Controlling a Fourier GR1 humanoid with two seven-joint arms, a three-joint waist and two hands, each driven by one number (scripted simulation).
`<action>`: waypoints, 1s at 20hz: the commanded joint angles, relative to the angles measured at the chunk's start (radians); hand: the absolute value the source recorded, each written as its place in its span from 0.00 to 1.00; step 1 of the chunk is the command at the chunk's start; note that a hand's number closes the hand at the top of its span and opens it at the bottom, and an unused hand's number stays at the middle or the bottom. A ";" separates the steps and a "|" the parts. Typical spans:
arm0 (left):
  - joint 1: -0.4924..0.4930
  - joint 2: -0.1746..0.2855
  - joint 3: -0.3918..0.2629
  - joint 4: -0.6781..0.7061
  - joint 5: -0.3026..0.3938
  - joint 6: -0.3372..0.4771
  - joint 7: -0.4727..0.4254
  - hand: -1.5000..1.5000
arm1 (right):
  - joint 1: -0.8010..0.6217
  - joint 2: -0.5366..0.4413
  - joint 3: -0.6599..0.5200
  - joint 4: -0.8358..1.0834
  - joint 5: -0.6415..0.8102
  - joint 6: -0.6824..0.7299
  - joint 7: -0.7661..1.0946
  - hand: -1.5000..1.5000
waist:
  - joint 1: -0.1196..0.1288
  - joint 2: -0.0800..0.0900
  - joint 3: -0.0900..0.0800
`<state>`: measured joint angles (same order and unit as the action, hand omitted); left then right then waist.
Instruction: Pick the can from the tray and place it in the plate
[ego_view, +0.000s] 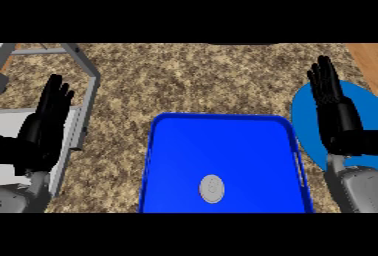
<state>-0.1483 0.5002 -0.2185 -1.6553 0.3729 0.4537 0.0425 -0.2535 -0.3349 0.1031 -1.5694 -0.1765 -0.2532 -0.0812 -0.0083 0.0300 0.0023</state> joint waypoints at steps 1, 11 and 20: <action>-0.012 -0.037 -0.028 0.061 -0.028 0.005 0.067 0.50 | -0.017 -0.018 -0.012 -0.099 0.035 -0.055 0.144 1.00 | 0.000 -0.031 -0.003; 0.180 -0.093 -0.121 0.164 0.071 -0.092 0.116 0.50 | 0.339 -0.015 -0.067 -0.283 0.422 -0.512 0.230 0.00 | -0.080 -0.045 -0.007; 0.155 -0.115 -0.121 0.230 0.070 -0.185 0.080 0.50 | 0.746 0.085 0.259 -0.708 0.839 -0.542 0.380 0.00 | -0.016 -0.032 -0.006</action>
<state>0.0133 0.3759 -0.3567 -1.4702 0.4196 0.3294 0.1264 0.3522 -0.2842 0.2371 -2.1723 0.4814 -0.7897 0.2290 -0.0382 -0.0074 -0.0027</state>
